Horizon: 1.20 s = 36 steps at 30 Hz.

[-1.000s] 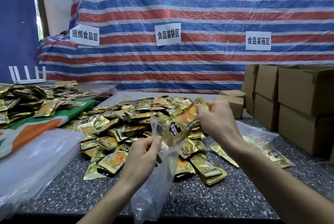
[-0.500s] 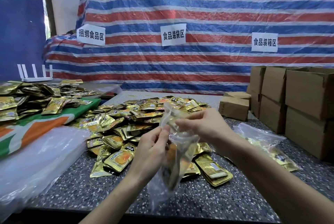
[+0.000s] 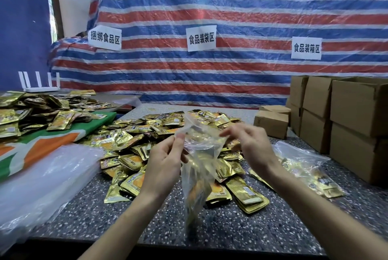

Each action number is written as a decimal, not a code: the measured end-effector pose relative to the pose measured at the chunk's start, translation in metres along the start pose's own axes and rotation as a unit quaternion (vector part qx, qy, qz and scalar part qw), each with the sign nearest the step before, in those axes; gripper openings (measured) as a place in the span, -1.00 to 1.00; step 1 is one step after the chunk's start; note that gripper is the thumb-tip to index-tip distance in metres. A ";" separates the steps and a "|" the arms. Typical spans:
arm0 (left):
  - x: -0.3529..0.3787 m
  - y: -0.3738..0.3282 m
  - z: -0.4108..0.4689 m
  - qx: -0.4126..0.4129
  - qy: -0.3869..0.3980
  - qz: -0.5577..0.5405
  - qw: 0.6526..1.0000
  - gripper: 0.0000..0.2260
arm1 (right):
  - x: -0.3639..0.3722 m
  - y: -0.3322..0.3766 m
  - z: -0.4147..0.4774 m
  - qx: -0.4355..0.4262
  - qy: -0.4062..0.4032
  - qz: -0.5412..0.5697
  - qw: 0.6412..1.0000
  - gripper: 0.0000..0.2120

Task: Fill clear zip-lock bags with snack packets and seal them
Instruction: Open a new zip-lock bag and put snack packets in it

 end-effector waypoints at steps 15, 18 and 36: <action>-0.014 0.006 0.003 0.002 -0.015 0.035 0.999 -0.51 | 0.042 -0.114 -0.045 -0.065 0.214 -0.434 0.873 -0.58; -0.016 0.006 0.004 0.003 -0.015 0.044 0.999 -0.53 | 0.043 -0.116 -0.043 -0.117 0.162 -0.442 0.874 -0.65; -0.014 0.006 0.004 -0.021 -0.022 0.049 0.998 -0.55 | -0.023 -0.028 0.004 0.179 -0.135 0.089 0.970 -0.66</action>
Point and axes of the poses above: each hand's wrist, its own z-axis towards the middle knuckle, its own x-axis out of the palm, y = z × x, the point moved 2 cm from there along z, towards the middle knuckle
